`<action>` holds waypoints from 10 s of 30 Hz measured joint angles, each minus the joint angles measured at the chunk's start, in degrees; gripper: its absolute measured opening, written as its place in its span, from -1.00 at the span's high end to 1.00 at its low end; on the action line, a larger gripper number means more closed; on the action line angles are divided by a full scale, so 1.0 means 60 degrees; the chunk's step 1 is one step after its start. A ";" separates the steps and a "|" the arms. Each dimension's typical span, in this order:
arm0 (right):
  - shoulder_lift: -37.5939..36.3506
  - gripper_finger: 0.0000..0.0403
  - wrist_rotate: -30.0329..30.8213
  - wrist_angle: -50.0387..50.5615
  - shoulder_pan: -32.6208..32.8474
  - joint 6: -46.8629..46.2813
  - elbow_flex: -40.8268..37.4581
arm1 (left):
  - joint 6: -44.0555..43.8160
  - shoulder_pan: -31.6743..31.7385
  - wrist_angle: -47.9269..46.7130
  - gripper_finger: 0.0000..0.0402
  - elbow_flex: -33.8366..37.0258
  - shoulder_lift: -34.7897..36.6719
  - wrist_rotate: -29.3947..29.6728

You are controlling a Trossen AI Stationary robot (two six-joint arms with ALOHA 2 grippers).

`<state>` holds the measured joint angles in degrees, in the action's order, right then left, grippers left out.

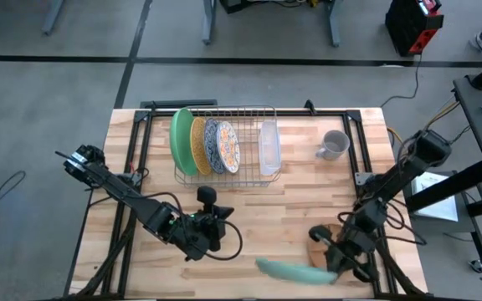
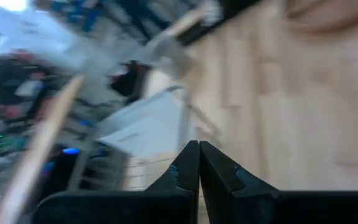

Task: Sort dishes
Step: Put the light blue plate in the dish rack

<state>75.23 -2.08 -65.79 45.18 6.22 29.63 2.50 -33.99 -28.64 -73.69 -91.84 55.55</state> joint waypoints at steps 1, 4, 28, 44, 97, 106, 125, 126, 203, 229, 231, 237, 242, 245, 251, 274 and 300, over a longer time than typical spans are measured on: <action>-0.0127 1.00 0.0968 -0.0011 -0.0006 -0.0026 0.0000 | 0.0000 -0.0071 -0.0001 1.00 0.0000 0.0025 0.0416; -0.0512 1.00 0.4359 -0.0052 -0.0020 -0.0256 0.0000 | 0.0004 -0.0390 -0.0056 1.00 -0.0125 0.0095 0.1744; 0.0851 1.00 0.5862 -0.0079 -0.5835 -0.4735 0.1037 | -0.7123 -0.1007 -0.7358 1.00 -0.0248 0.0187 0.4399; 0.3480 1.00 0.5554 0.1656 -0.7049 -0.6408 0.2375 | -0.8544 -0.1017 -0.8222 1.00 -0.0197 0.0187 0.4353; 0.5229 0.30 0.6075 0.4504 -0.7533 -0.6410 0.4135 | -0.8546 -0.1017 -0.8156 1.00 -0.0193 0.0184 0.4328; 0.5229 0.23 0.6063 0.4973 -0.7427 -0.6017 0.4370 | -0.8546 -0.1017 -0.8156 1.00 -0.0193 0.0184 0.4325; 0.5229 0.03 0.6155 0.6034 -0.7274 -0.5810 0.4809 | -0.8546 -0.1017 -0.8156 1.00 -0.0193 0.0180 0.4317; 0.5229 0.03 0.6159 0.6034 -0.7240 -0.5747 0.4809 | -0.8545 -0.1017 -0.8156 1.00 -0.0193 0.0180 0.4317; 0.4952 0.25 0.1910 1.3511 -0.8219 -0.1104 0.7598 | -0.8506 -0.1112 -0.8135 1.00 -0.0251 0.0180 0.3388; 0.5591 0.96 0.2199 1.3812 -0.8502 -0.1562 0.7839 | -0.8502 -0.1105 -0.8156 1.00 -0.0248 0.0180 0.3697; 0.5518 0.96 0.2361 1.3654 -0.8513 -0.1816 0.7839 | -0.8506 -0.1105 -0.8153 1.00 -0.0248 0.0180 0.3800; 0.5158 0.99 0.2458 1.3435 -0.8542 -0.2620 0.7839 | -0.8506 -0.1105 -0.8156 1.00 -0.0248 0.0180 0.3854; 0.4755 0.99 0.2411 1.3232 -0.8534 -0.3477 0.7836 | -0.8506 -0.1105 -0.8156 1.00 -0.0248 0.0180 0.3858; 0.4508 1.00 0.2119 1.2901 -0.8553 -0.3985 0.7836 | -0.8506 -0.1105 -0.8156 1.00 -0.0248 0.0180 0.3862; 0.3932 1.00 0.1222 1.1954 -0.8768 -0.4236 0.7741 | -0.8505 -0.1119 -0.8161 1.00 -0.0248 0.0180 0.3862; 0.2301 1.00 0.0383 0.3854 -0.9755 -0.7258 0.2782 | -0.8506 -0.1134 -0.8193 1.00 -0.0266 0.0209 0.3916; 0.2293 1.00 -0.0546 0.2642 -0.9897 -0.7541 0.2204 | -0.8535 -0.1134 -0.8161 1.00 -0.0268 0.0217 0.3924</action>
<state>88.99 -5.35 -49.94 -14.20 -39.03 42.85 -48.71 -40.80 -77.61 -75.30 -90.54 79.09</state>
